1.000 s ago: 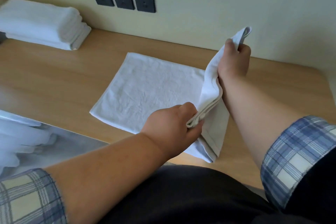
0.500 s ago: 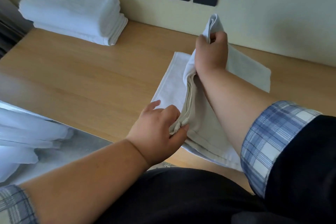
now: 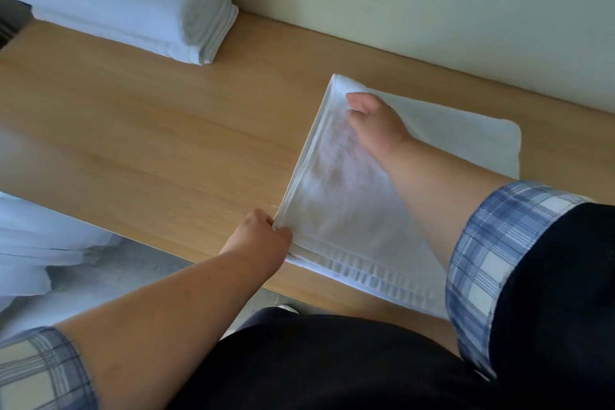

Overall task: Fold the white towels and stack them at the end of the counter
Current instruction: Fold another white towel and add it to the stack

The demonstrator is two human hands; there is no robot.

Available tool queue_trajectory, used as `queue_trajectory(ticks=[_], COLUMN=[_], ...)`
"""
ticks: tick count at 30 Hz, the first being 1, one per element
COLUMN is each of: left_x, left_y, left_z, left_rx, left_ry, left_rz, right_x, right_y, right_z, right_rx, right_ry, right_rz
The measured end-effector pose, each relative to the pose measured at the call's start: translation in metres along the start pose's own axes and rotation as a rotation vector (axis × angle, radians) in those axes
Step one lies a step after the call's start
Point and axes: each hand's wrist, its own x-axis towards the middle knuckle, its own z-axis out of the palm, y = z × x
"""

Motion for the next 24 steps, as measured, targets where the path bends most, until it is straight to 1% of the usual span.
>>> queue_trajectory(ticks=[1,2,3,4,5,6,7,8,9,12,16,18,21,24], left_x=[-0.004,-0.008,-0.011,-0.015,-0.02,-0.025,-0.03,-0.033,-0.034,-0.036,-0.031,-0.027,-0.024,-0.022], left_y=[0.002,0.002,0.003,0.006,0.011,0.017,0.025,0.032,0.038,0.053,0.076,0.092,0.115,0.129], left_z=[0.0,0.0,0.002,0.005,0.008,0.014,0.023,0.036,0.049,0.081,0.095,0.099,0.105,0.108], left_rx=[-0.005,0.052,0.176,0.323,0.467,0.59,0.683,0.755,0.804,0.933,0.996,0.958,0.829,0.648], left_ry=[0.043,0.123,0.212,0.258,0.218,0.122,0.023,-0.03,-0.038,0.011,0.012,0.004,0.003,0.035], left_rz=[0.0,0.067,0.238,0.484,0.725,0.898,0.974,0.962,0.902,0.715,0.592,0.529,0.483,0.466], right_x=[-0.006,-0.011,-0.016,-0.021,-0.027,-0.032,-0.037,-0.04,-0.043,-0.05,-0.067,-0.086,-0.121,-0.145], right_y=[0.007,0.016,0.026,0.037,0.046,0.054,0.06,0.065,0.068,0.074,0.083,0.091,0.105,0.116], right_z=[-0.015,-0.031,-0.046,-0.058,-0.069,-0.078,-0.086,-0.092,-0.098,-0.117,-0.15,-0.164,-0.18,-0.188], right_rx=[-0.056,-0.195,-0.403,-0.609,-0.766,-0.861,-0.905,-0.916,-0.916,-0.897,-0.899,-0.913,-0.901,-0.971], right_ry=[0.042,0.061,0.029,-0.057,-0.16,-0.248,-0.303,-0.333,-0.349,-0.363,-0.306,-0.272,-0.214,-0.248], right_rz=[-0.046,-0.106,-0.162,-0.198,-0.209,-0.191,-0.156,-0.122,-0.092,0.023,0.171,0.237,0.292,0.282])
